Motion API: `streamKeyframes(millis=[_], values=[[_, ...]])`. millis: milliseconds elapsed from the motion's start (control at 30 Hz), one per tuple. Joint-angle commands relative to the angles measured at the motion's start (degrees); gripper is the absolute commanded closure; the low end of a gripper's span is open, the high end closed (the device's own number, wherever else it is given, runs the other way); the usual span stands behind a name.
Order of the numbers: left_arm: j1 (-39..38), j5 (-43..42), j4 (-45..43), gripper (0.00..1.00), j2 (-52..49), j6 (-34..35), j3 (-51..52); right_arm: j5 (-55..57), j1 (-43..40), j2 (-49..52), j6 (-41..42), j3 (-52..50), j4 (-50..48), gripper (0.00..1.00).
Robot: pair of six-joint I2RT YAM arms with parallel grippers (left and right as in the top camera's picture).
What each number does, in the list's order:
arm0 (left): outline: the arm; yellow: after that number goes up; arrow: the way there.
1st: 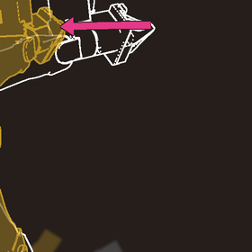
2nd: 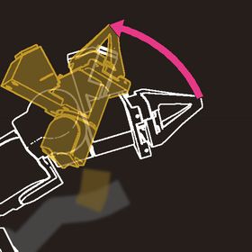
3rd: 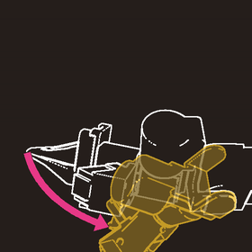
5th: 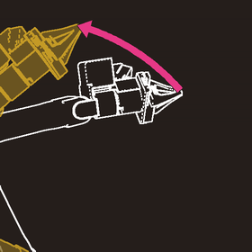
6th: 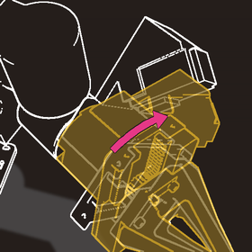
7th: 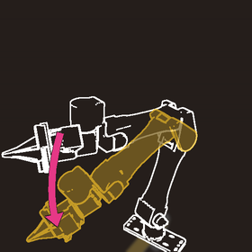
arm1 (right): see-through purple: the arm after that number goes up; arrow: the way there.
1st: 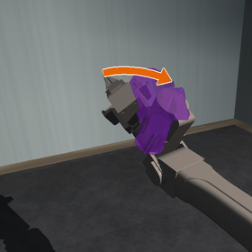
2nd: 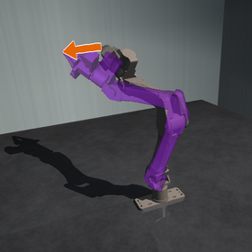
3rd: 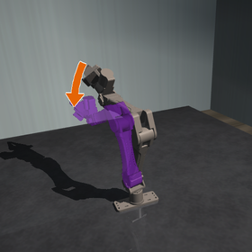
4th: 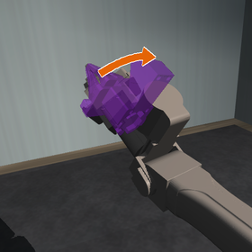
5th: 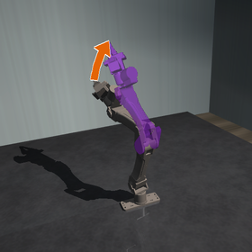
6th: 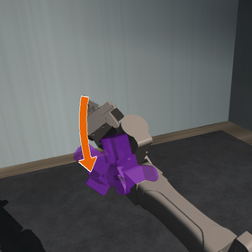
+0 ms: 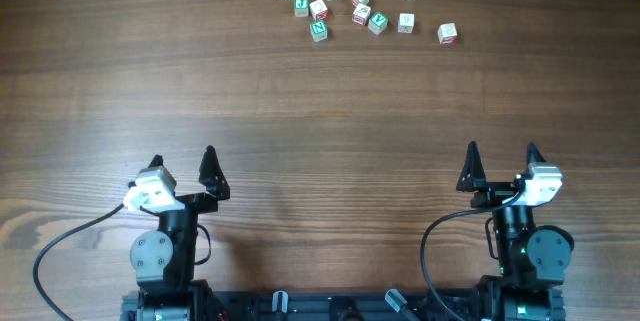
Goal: Form a tower
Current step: 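Raise the left arm off rest and swing it toward the block pile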
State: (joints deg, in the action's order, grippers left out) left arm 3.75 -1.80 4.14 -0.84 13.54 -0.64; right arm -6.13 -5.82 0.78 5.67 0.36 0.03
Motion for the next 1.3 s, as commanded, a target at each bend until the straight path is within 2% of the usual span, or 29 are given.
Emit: streamKeyframes(millis=[0, 1100, 1267], values=[[-0.26, 0.13, 0.20, 0.00, 0.46, -1.36, 0.31, 0.55, -0.28, -0.35, -1.05, -0.07, -0.33, 0.00], [-0.26, -0.28, 0.15, 0.00, 0.46, -1.11, 0.31, 0.55, -0.28, -0.35, -1.07, -0.07, -0.33, 0.00], [-0.26, -12.04, -4.66, 0.00, 0.46, -1.14, 0.09, 0.55, -0.28, -0.35, -1.07, -0.07, -0.33, 0.00]])
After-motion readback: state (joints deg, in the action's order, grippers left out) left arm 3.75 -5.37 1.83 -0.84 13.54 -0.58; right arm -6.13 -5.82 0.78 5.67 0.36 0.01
